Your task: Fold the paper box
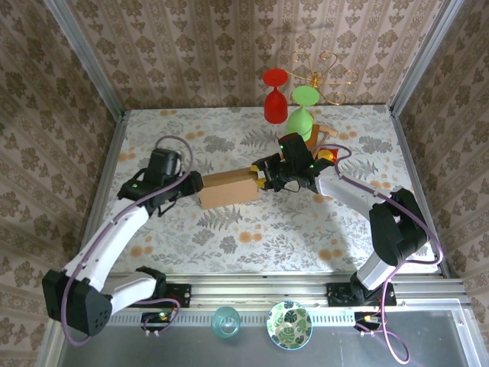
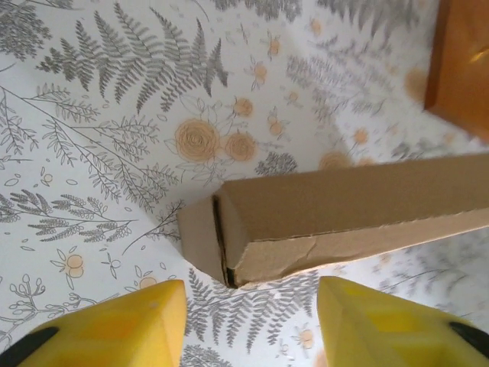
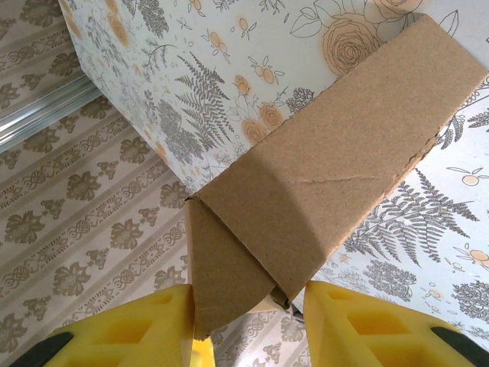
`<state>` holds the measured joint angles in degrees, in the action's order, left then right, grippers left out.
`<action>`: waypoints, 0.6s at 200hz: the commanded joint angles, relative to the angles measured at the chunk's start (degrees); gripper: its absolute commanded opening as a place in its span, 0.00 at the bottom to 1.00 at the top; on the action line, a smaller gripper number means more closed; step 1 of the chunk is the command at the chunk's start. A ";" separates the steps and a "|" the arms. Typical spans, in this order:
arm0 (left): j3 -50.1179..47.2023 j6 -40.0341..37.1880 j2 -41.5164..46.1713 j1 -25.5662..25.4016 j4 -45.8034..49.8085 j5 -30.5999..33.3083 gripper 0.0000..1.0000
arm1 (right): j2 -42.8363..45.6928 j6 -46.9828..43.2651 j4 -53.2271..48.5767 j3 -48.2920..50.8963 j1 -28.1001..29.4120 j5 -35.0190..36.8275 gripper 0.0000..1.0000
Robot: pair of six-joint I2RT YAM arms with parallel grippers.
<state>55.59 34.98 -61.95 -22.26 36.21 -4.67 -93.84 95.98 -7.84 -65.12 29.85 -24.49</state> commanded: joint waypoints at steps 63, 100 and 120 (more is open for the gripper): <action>-7.07 26.13 -0.22 11.65 -14.54 -20.23 0.55 | -1.76 -1.33 -2.51 0.56 -0.07 -0.21 0.40; -9.08 27.40 -2.46 11.68 -17.15 -21.07 0.51 | -1.72 -1.50 -2.62 0.69 -0.21 -0.21 0.40; -11.72 28.42 -1.98 11.70 -18.13 -21.34 0.46 | -1.79 -1.63 -2.62 0.71 -0.22 -0.21 0.40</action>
<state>46.65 60.60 -64.40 -10.83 20.99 -23.90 -94.04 95.57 -7.79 -65.12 29.82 -24.73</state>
